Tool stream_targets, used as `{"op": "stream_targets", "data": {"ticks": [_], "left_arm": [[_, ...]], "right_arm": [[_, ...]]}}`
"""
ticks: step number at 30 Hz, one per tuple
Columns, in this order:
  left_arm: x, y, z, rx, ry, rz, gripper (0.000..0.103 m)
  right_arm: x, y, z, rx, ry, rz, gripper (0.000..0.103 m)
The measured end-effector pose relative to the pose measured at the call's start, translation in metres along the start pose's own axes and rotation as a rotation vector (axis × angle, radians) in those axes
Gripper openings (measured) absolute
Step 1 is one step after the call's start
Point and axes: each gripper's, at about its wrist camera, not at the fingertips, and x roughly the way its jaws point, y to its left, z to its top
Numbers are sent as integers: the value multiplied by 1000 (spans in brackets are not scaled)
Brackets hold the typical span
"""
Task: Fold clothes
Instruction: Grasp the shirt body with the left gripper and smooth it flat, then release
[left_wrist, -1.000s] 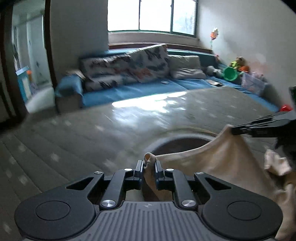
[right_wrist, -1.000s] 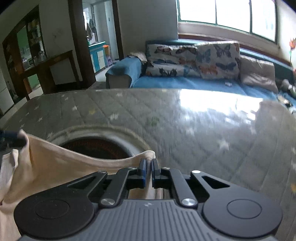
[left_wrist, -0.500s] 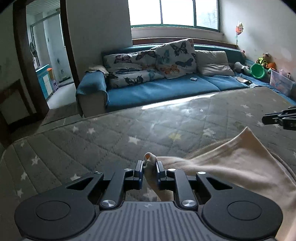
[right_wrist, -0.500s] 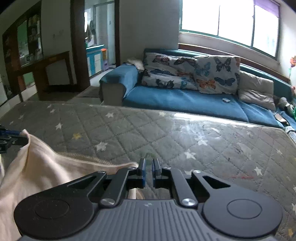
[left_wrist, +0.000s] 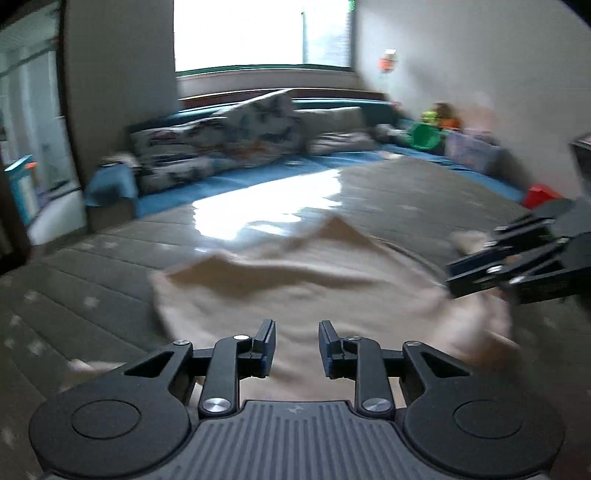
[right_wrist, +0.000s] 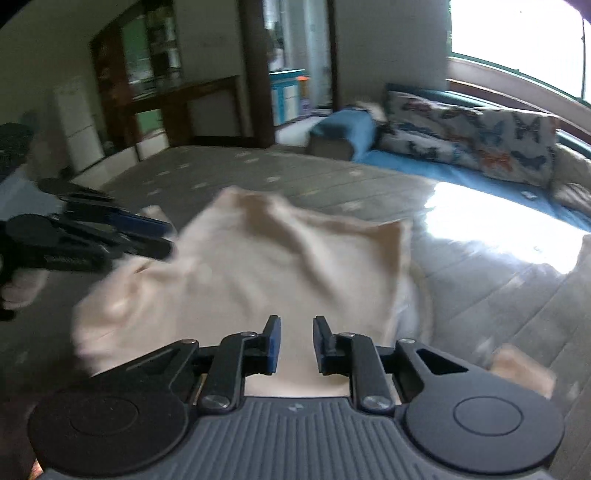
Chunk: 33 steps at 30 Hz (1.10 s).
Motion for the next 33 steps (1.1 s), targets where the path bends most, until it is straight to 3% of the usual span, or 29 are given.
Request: {"op": "stream_targets", "data": {"ticks": [4, 9, 14, 18, 21, 26, 33], "left_arm": [[-17, -33, -23, 28, 15, -77, 44], [-23, -57, -41, 48, 33, -101, 45], [-15, -69, -52, 89, 57, -57, 44], [-14, -72, -61, 97, 69, -49, 18], [-21, -72, -63, 102, 51, -48, 9], [-39, -76, -66, 137, 8, -98, 7], [-39, -81, -81, 195, 51, -148, 7]], "right_arm": [[-19, 35, -23, -24, -2, 65, 33], [-20, 61, -39, -73, 6, 58, 34], [-6, 68, -50, -71, 29, 7, 32], [-7, 66, -56, -55, 41, -20, 12], [-18, 65, -61, -57, 32, -28, 8], [-39, 72, -70, -80, 30, -21, 7], [-45, 67, -75, -59, 80, 46, 11]]}}
